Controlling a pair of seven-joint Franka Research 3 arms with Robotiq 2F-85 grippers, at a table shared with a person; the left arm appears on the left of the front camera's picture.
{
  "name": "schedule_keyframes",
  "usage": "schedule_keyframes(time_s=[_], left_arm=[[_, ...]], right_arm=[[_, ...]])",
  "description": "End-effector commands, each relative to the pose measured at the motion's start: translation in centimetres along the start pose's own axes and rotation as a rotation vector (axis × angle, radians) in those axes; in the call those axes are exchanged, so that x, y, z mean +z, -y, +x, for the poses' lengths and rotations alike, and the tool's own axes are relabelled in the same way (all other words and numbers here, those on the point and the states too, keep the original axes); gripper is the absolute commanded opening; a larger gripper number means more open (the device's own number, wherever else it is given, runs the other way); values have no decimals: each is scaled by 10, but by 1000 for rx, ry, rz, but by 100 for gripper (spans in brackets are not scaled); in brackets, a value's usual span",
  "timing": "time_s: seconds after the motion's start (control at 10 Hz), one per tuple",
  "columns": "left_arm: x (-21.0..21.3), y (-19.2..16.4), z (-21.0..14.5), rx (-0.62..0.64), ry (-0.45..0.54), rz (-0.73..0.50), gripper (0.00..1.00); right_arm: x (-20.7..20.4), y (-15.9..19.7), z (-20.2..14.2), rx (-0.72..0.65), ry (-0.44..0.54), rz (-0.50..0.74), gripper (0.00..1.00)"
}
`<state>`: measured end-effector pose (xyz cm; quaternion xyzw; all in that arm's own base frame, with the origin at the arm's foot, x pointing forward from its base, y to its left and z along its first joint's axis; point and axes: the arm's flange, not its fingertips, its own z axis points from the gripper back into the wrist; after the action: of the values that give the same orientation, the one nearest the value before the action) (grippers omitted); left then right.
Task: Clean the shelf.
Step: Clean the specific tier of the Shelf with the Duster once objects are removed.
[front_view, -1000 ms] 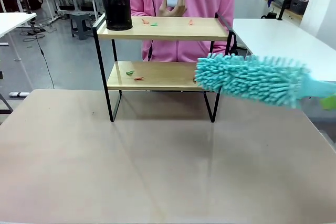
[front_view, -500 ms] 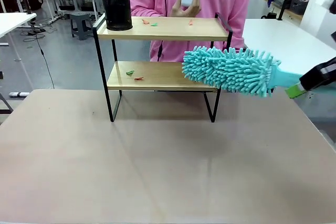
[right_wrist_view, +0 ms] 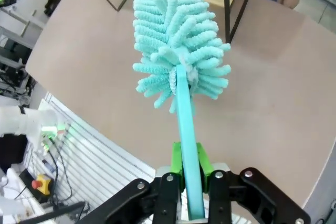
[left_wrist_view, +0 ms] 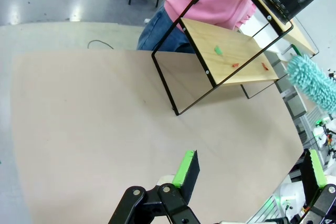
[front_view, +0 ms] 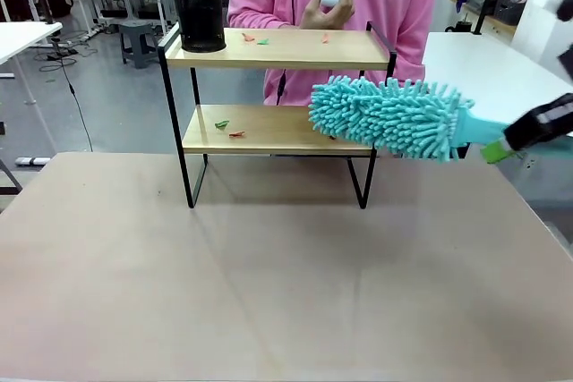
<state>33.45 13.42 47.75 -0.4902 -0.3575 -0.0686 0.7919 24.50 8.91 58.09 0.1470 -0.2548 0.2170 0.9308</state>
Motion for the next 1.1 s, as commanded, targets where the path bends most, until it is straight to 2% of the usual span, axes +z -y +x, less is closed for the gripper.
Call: schedule_keyframes(time_s=[0.0,0.3,0.6,0.8,0.9,1.0], left_arm=[[-2,0,1,-22,15,-15,100],[-2,0,1,-22,15,-15,100],[-2,0,1,-22,15,-15,100],[-2,0,1,-22,15,-15,100],[-2,0,1,-22,15,-15,100],[-2,0,1,-22,15,-15,100]], right_arm=[[-46,-11,8,-72,41,-44,12],[-84,-16,14,-146,49,-65,12],[-118,-18,9,-252,141,-159,12],[-136,-19,5,-294,206,-176,12],[-141,-22,3,-308,188,-154,12],[-108,-20,61,-257,147,-134,12]])
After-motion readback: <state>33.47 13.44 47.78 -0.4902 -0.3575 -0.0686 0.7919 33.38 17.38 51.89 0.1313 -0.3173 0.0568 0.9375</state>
